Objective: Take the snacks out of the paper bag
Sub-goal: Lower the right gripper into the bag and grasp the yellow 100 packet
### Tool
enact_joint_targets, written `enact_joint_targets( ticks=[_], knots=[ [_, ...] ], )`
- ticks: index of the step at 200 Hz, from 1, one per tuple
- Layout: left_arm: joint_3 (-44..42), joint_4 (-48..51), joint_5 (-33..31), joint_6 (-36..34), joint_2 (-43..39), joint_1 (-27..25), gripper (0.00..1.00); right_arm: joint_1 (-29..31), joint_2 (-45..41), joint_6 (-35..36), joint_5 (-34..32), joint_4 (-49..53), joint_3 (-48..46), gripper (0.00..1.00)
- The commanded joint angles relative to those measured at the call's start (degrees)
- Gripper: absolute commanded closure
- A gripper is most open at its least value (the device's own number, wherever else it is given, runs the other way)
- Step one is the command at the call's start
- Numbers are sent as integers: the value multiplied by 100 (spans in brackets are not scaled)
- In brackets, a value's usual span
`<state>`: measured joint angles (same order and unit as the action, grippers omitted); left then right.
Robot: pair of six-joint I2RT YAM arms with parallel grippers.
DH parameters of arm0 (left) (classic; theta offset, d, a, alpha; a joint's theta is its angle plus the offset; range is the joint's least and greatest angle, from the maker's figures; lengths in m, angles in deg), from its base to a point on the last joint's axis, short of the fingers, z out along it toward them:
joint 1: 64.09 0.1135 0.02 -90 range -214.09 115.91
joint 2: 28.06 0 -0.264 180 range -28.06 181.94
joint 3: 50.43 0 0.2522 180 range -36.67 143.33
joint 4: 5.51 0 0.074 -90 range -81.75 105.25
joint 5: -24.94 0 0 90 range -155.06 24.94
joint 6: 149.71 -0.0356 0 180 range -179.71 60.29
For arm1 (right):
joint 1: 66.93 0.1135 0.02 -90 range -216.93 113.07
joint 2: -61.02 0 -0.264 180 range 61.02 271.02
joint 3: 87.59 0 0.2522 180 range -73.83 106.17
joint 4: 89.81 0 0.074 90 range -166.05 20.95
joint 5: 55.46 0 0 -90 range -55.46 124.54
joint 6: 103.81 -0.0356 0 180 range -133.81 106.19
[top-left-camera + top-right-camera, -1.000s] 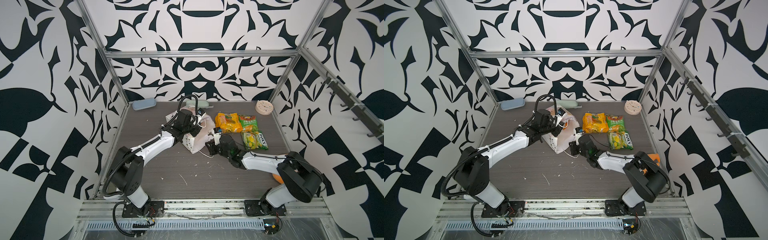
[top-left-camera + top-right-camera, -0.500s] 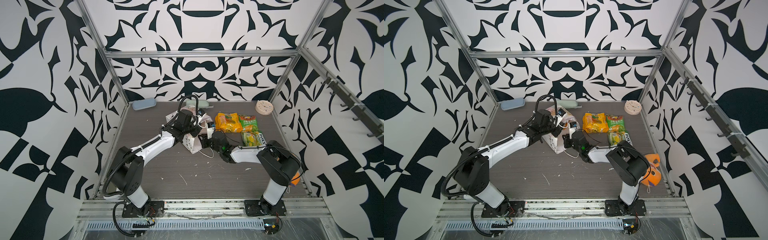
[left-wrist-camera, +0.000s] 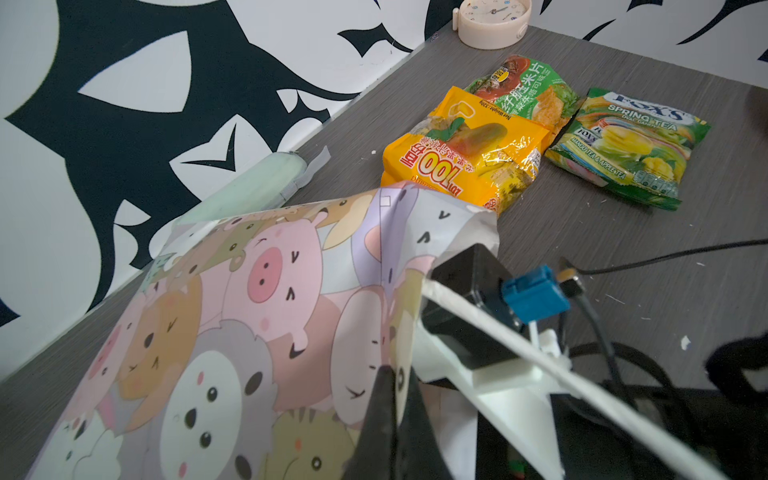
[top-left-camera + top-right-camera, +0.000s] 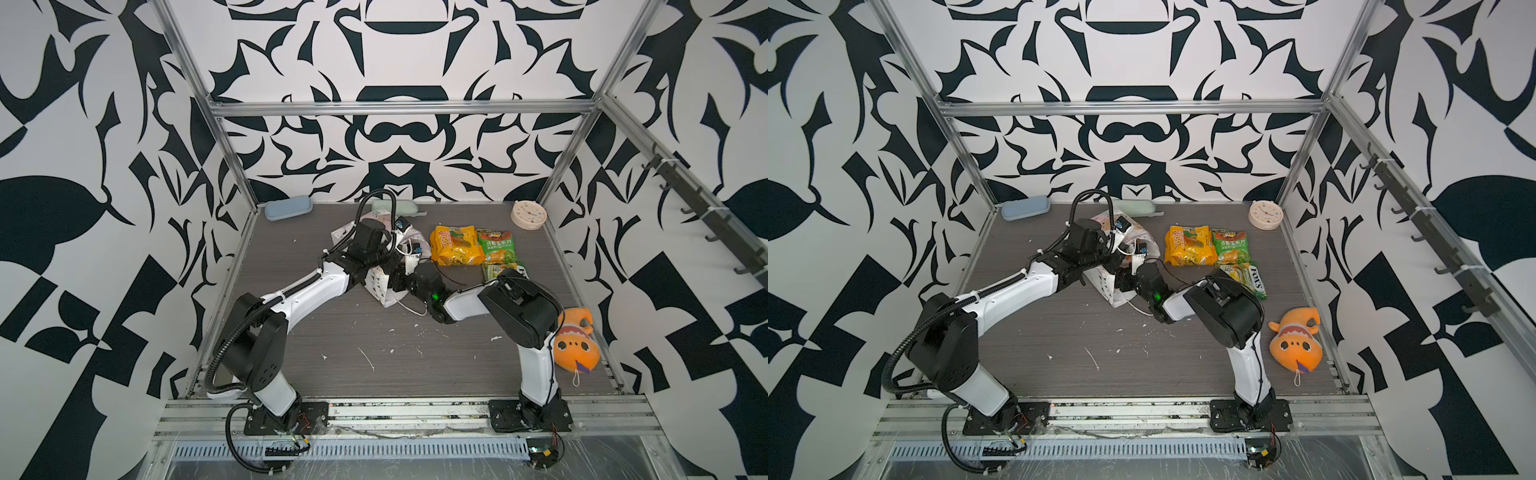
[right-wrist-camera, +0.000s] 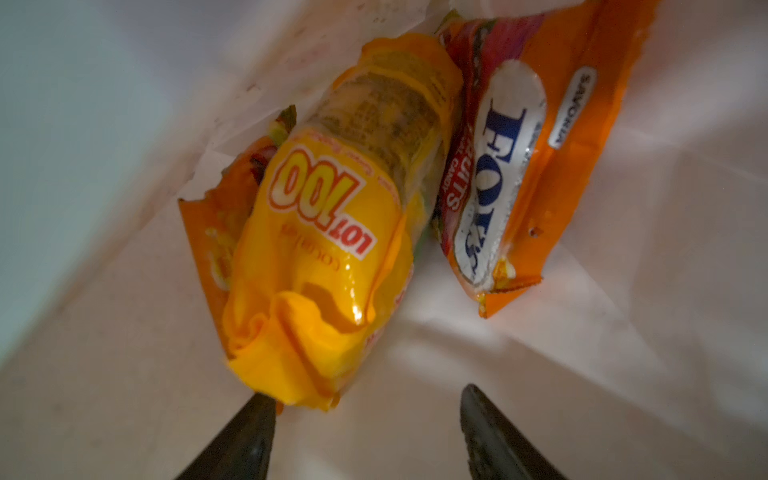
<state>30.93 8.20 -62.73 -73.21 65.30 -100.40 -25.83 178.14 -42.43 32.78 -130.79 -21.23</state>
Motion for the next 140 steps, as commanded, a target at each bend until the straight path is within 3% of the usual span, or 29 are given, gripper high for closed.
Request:
enact_joint_targets(
  ticks=[1, 54, 83, 140],
  knots=[
    [21, -38, 192, 4, -109, -51, 100, 38, 116, -21, -358, -659, 365, 24],
    [14, -47, 251, -4, -129, -51, 100, 46, 618, 4, -1086, -1238, 761, 22],
    [17, -58, 288, 1, -133, -51, 100, 47, 911, 127, -642, -1406, 1158, 22],
    [-9, -56, 301, 5, -199, -51, 100, 41, 1269, 111, -500, -1879, 1529, 22]
  ],
)
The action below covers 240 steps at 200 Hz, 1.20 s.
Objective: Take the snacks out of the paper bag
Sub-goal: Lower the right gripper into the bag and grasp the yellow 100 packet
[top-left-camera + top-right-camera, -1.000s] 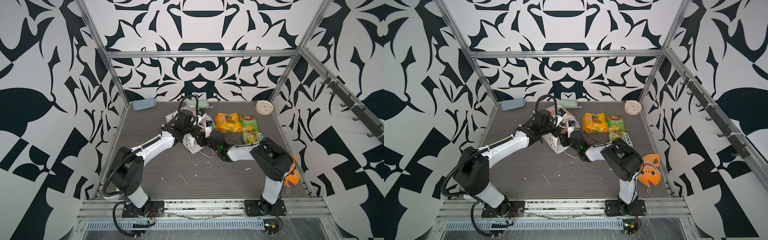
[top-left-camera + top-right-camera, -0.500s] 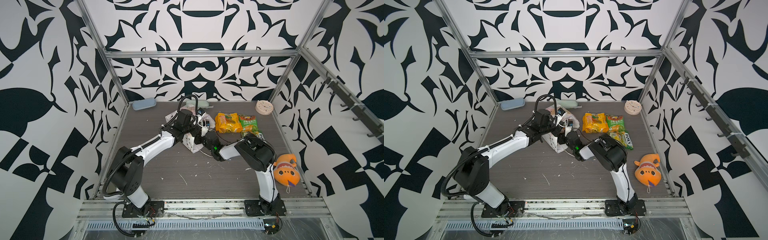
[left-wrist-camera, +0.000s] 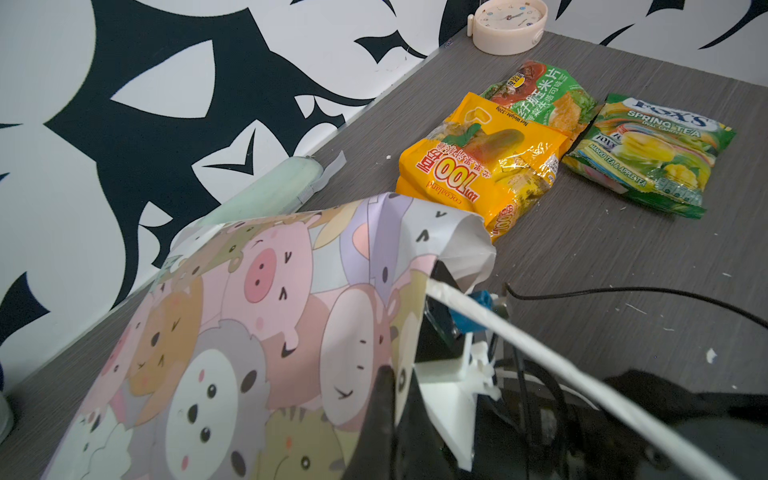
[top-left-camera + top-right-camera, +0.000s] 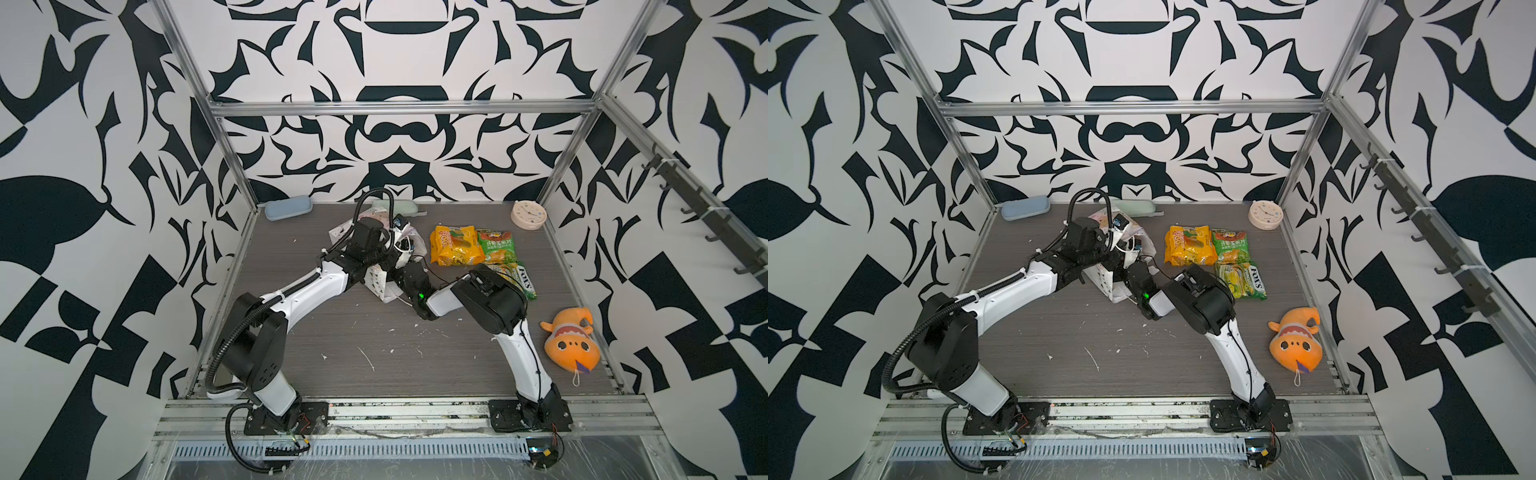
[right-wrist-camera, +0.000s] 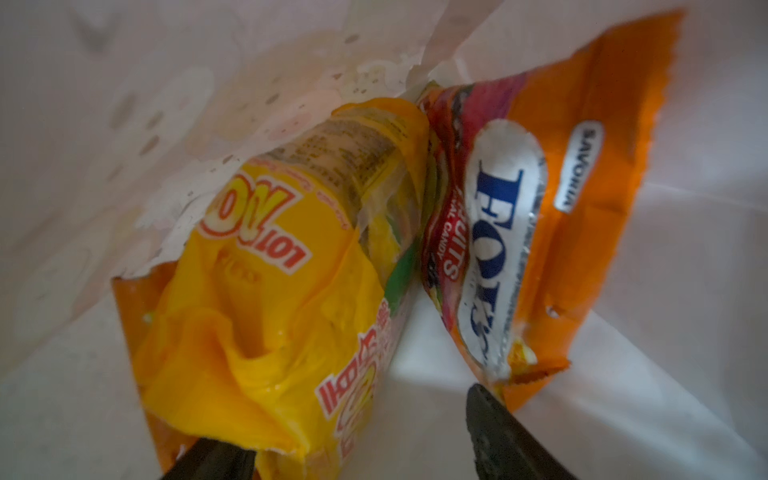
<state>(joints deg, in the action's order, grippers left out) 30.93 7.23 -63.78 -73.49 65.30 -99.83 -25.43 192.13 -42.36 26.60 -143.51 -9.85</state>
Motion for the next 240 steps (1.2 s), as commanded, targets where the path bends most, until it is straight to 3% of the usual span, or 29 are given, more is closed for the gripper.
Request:
enact_joint_targets(
  ticks=[1, 67, 111, 153, 197, 219, 240],
  knots=[
    [-9, 40, 403, 33, -202, -108, 100, 5, -125, 104, 131, -613, 388, 22],
    [-114, -1, 359, 20, -281, -104, 100, 151, -514, 206, 554, -1236, -380, 22],
    [-174, -30, 366, 42, -309, -108, 100, 315, -569, 498, 443, -1390, -716, 23],
    [-181, -30, 398, 49, -340, -107, 100, 311, -399, 461, -100, -1012, -288, 22],
    [-167, -13, 433, 60, -323, -108, 100, 281, -102, 529, -106, -769, 532, 23],
    [-180, -21, 427, 52, -341, -108, 100, 204, 57, 376, -233, -500, 911, 34],
    [-209, -34, 426, 33, -343, -108, 100, 115, 193, 81, -257, -150, 1186, 61]
  ],
)
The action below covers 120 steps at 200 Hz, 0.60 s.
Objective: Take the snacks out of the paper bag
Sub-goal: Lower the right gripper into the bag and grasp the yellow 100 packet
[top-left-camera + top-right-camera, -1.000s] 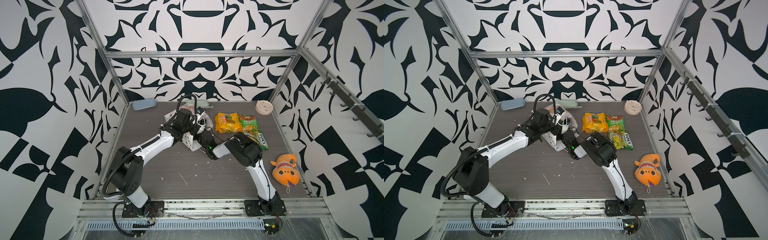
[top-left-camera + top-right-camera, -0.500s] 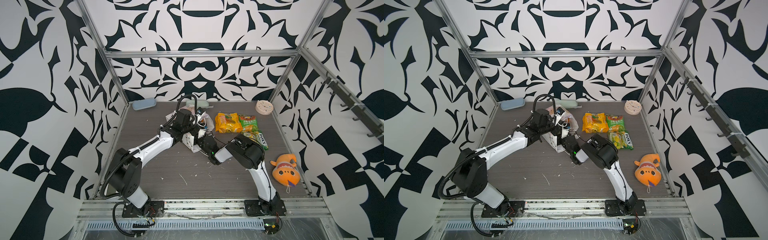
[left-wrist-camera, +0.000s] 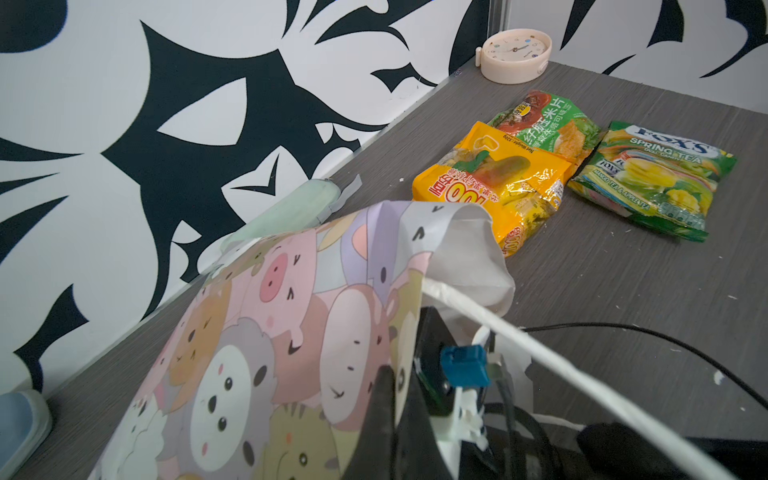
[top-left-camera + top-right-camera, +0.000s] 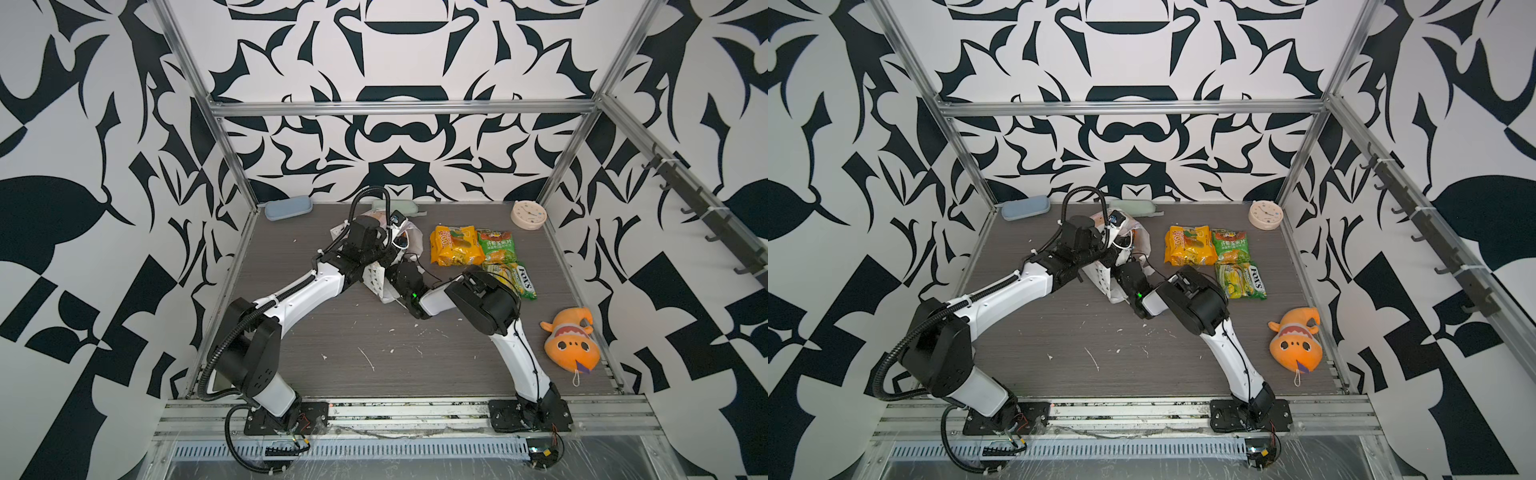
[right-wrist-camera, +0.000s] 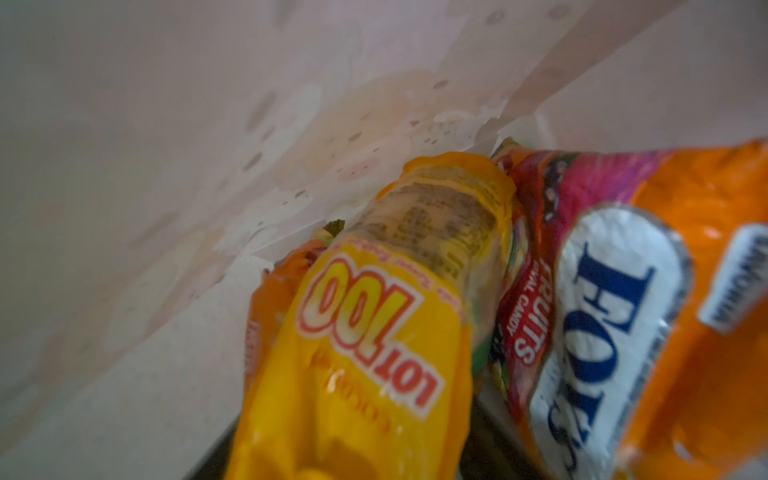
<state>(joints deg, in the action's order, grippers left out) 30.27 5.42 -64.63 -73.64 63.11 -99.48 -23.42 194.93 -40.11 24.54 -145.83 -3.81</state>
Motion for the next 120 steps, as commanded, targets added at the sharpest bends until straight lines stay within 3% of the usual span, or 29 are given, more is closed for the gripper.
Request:
enact_joint_targets(
  ticks=[1, 20, 34, 120],
  knots=[
    [-145, 145, 511, 49, -121, -143, 100, -92, -85, -159, -53, 97, 587, 62],
    [-163, 134, 473, 40, -126, -143, 100, -123, -94, -257, -53, 160, 565, 90],
    [-202, 119, 425, 31, -126, -143, 100, -123, -206, -243, -52, 167, 420, 100],
    [-462, -297, -244, 154, 52, -134, 100, -114, -1381, -225, 294, -194, -1228, 100]
  ],
)
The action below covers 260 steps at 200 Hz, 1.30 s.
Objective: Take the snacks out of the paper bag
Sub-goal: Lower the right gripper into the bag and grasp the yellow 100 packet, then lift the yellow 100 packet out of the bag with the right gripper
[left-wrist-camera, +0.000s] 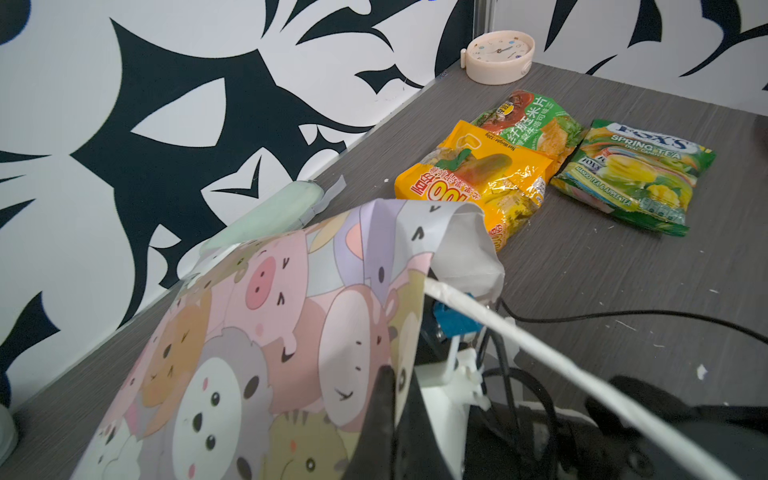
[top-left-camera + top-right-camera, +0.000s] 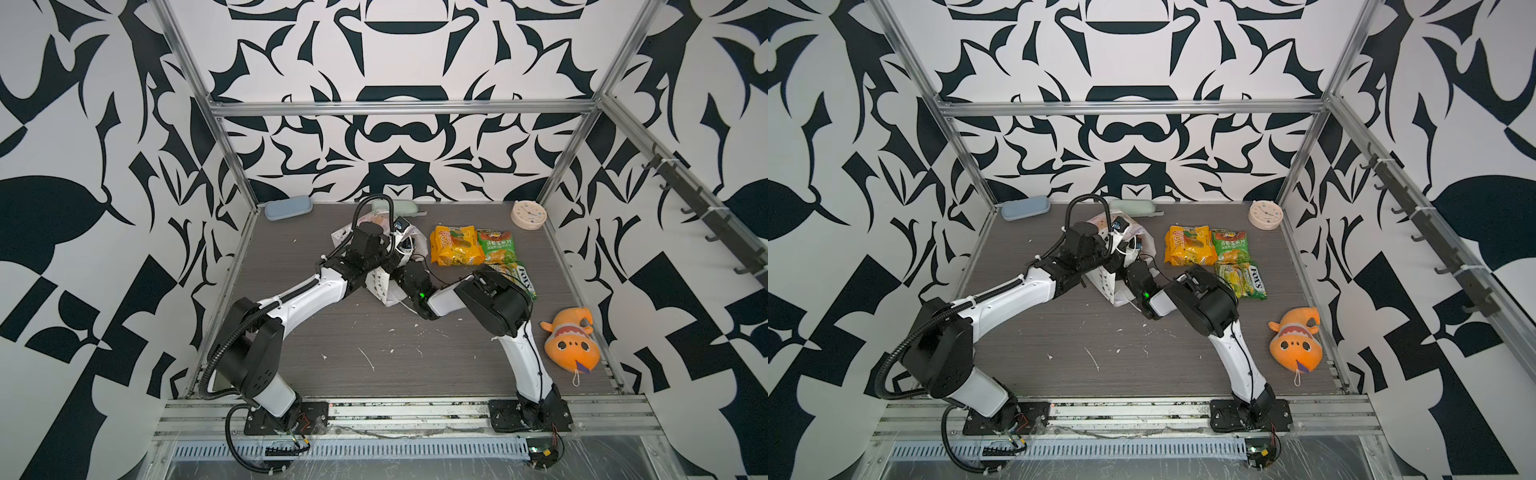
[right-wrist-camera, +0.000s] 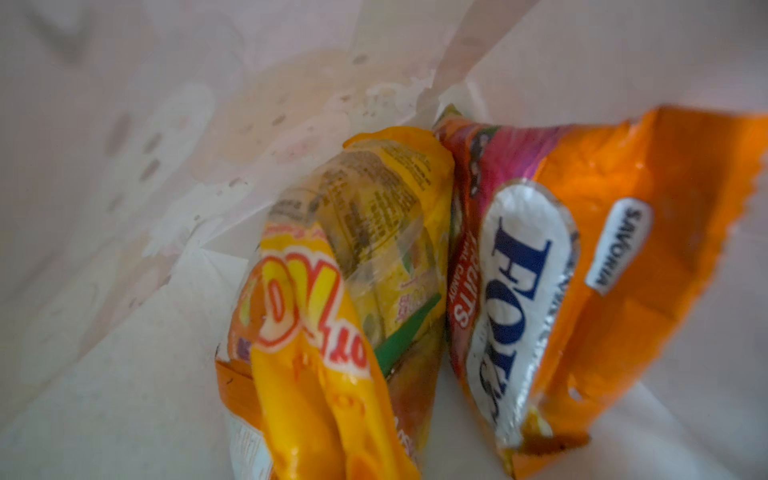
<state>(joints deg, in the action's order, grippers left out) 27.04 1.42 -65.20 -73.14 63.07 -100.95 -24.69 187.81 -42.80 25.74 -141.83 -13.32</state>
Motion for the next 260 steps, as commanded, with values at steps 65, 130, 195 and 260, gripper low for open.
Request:
enact_joint_targets(
  ticks=[65, 130, 195, 260],
  knots=[
    [-132, 89, -316, 93, 94, 12, 100, 11, -1666, 120, 470, 19, -962, 100],
    [-112, 95, -296, 68, 80, 12, 100, 10, -1919, 495, 536, 300, -1075, 100],
    [-137, 122, -539, 37, 51, 12, 100, 15, -2519, 465, 974, 611, -1440, 100],
    [-198, -27, -719, 209, 61, 91, 100, 4, -3997, 890, 1503, 2889, -1584, 100]
  ],
)
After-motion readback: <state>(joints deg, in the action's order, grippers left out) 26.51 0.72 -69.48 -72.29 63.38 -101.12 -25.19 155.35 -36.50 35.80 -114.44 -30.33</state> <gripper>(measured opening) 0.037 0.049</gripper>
